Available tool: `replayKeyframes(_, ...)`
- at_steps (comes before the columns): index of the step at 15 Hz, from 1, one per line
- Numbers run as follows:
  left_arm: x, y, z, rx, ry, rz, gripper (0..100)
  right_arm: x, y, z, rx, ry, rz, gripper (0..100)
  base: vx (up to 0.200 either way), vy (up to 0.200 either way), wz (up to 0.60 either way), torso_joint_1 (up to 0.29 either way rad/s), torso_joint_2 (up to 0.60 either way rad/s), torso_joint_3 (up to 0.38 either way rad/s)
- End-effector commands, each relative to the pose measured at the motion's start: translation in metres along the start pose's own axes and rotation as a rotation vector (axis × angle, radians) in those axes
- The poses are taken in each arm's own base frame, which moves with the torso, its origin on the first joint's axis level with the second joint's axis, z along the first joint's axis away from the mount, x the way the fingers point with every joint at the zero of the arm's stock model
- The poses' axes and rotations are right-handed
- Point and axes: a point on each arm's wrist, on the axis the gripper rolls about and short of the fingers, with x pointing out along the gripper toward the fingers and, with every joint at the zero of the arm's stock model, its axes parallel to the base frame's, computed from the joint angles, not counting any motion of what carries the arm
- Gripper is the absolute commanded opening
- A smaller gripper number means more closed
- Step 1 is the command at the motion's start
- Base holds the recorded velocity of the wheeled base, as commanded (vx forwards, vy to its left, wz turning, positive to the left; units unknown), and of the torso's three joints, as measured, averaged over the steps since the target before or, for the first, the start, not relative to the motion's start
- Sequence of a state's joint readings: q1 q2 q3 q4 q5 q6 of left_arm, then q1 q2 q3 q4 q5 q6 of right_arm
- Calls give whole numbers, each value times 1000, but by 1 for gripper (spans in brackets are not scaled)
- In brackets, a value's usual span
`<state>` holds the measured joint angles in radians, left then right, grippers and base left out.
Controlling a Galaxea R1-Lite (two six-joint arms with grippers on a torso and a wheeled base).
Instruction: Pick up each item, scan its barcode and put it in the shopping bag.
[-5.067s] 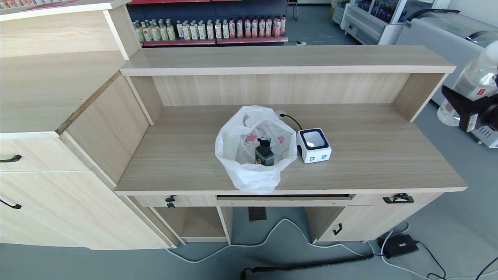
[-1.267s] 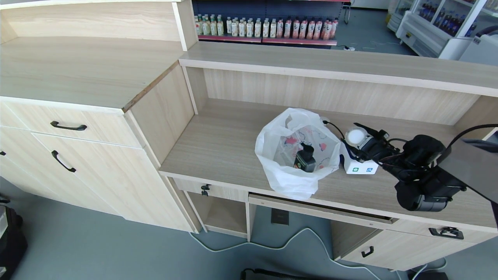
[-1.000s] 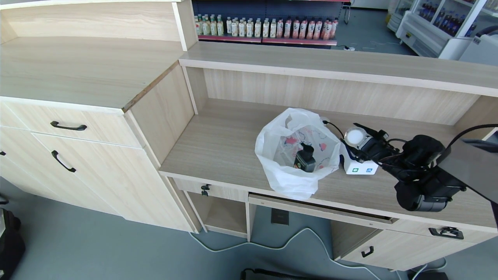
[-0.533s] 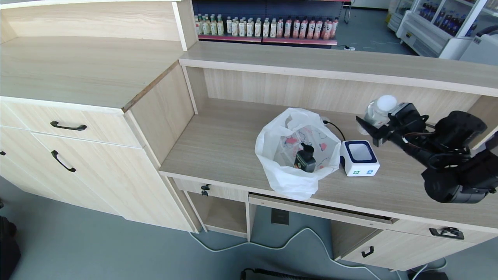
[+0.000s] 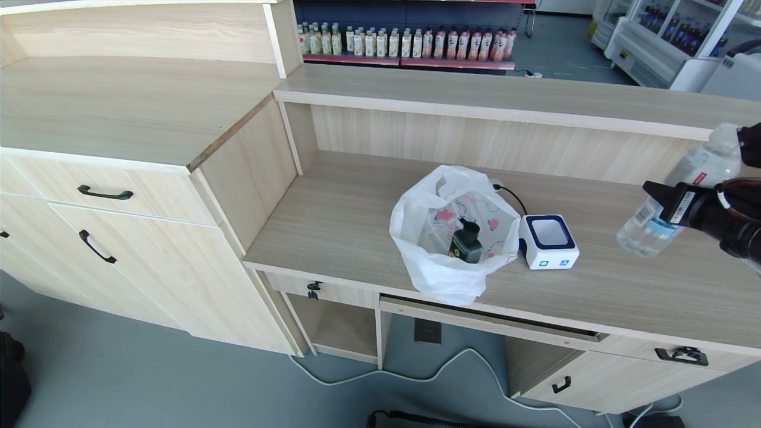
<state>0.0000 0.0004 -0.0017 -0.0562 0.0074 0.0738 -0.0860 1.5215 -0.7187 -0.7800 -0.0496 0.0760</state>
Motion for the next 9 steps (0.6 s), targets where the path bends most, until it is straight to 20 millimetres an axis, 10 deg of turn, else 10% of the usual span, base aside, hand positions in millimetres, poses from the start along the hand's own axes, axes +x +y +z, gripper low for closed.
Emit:
replayKeyframes(1,0,0,0,0,-1,0,100,-22,1,16,30,-67,8,0,0,0,0,0,0,0)
replayKeyframes(9,0,0,0,0,-1,0,100,-17,7,7,48,-29,34,0,0,0,0,0,0,0)
